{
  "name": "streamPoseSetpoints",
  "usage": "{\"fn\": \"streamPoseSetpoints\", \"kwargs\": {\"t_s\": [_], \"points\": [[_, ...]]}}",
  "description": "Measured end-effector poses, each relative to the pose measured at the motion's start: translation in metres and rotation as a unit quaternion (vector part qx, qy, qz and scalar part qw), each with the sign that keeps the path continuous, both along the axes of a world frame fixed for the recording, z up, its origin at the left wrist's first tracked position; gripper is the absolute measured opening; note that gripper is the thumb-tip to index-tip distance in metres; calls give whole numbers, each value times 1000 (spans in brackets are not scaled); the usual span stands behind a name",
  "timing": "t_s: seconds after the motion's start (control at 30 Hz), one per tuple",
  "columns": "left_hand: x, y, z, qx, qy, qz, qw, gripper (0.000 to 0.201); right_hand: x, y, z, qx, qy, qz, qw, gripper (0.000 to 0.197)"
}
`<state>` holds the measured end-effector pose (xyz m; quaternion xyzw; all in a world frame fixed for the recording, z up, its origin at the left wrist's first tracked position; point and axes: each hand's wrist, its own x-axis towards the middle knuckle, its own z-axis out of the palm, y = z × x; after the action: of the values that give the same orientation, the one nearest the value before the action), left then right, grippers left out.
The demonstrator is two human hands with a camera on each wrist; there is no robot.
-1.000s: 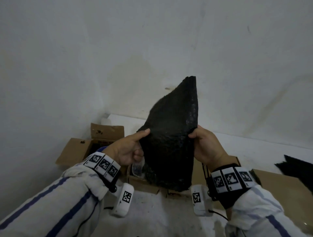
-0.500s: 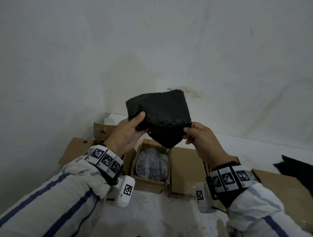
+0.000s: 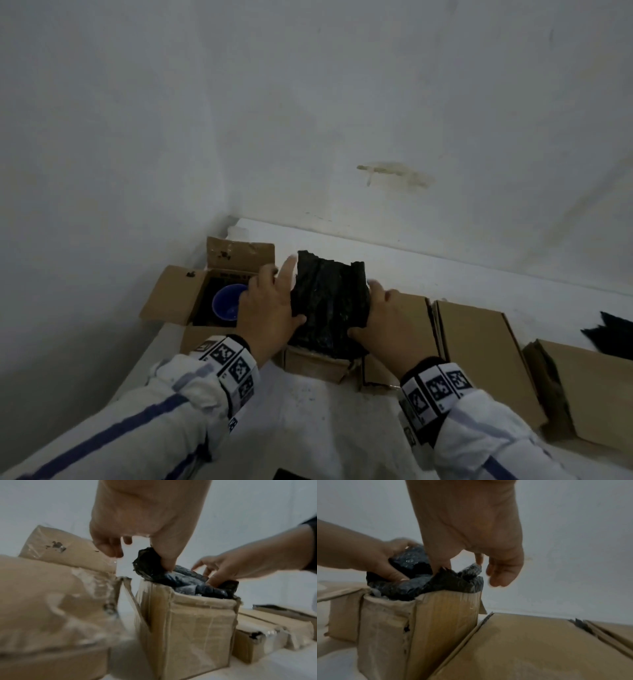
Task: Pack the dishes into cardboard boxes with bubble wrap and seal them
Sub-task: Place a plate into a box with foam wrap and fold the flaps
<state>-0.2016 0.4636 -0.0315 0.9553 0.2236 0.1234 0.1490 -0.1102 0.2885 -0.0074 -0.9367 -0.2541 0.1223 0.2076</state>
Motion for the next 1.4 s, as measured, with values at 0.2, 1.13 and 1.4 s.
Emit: {"fn": "streamPoseSetpoints", "kwargs": {"t_s": [0.2, 1.13, 1.4], "points": [[4, 9, -3, 201, -131, -108, 965, 66, 8, 18, -4, -224, -139, 196, 944, 75], [55, -6, 1, 104, 293, -270, 911, 70, 26, 65, -15, -290, -18, 269, 918, 51], [48, 12, 19, 81, 276, -234, 929, 51, 24, 62, -24, -257, -11, 230, 939, 67]]}}
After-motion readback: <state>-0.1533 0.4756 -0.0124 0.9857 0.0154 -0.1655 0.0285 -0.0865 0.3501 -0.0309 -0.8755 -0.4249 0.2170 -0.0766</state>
